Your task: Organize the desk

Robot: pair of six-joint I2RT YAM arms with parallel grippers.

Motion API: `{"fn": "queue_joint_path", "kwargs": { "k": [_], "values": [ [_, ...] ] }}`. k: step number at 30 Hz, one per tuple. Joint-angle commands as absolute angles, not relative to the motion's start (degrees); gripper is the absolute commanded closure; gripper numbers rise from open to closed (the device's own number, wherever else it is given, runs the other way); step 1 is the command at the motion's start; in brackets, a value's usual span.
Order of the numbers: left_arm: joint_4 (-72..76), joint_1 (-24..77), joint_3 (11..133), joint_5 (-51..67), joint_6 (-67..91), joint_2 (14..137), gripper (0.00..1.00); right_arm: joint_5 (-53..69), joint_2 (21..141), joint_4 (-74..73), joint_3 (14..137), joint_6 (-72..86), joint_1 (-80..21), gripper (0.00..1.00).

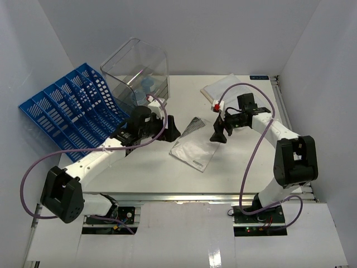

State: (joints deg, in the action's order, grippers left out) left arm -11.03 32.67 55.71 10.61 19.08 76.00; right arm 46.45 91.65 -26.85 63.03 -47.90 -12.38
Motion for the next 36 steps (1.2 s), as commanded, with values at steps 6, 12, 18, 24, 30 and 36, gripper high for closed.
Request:
{"fn": "queue_joint_path", "kwargs": {
  "k": [6,12,18,24,30,36],
  "values": [
    [-5.6,32.5,55.5,21.6,19.6,86.8,0.02,49.6,87.0,-30.5,61.0,-45.3,-12.0,0.10],
    [-2.8,32.5,67.3,21.3,18.7,101.8,0.06,49.5,79.4,-28.0,52.8,-45.6,-10.5,0.10],
    [-6.2,32.5,77.7,19.3,17.6,112.2,0.14,53.4,78.4,-26.2,50.7,-42.5,-7.2,0.10],
    [-10.0,33.3,83.0,17.2,16.3,118.4,0.25,55.3,78.4,-25.8,50.0,-42.0,-5.5,0.10],
    [-13.2,34.8,84.9,13.5,15.6,121.4,0.41,56.2,78.3,-25.8,49.3,-42.4,-4.3,0.10],
    [-13.8,36.8,82.8,12.0,16.0,121.5,0.67,56.7,78.4,-25.9,48.6,-42.5,-4.0,0.10]
  ]
}}
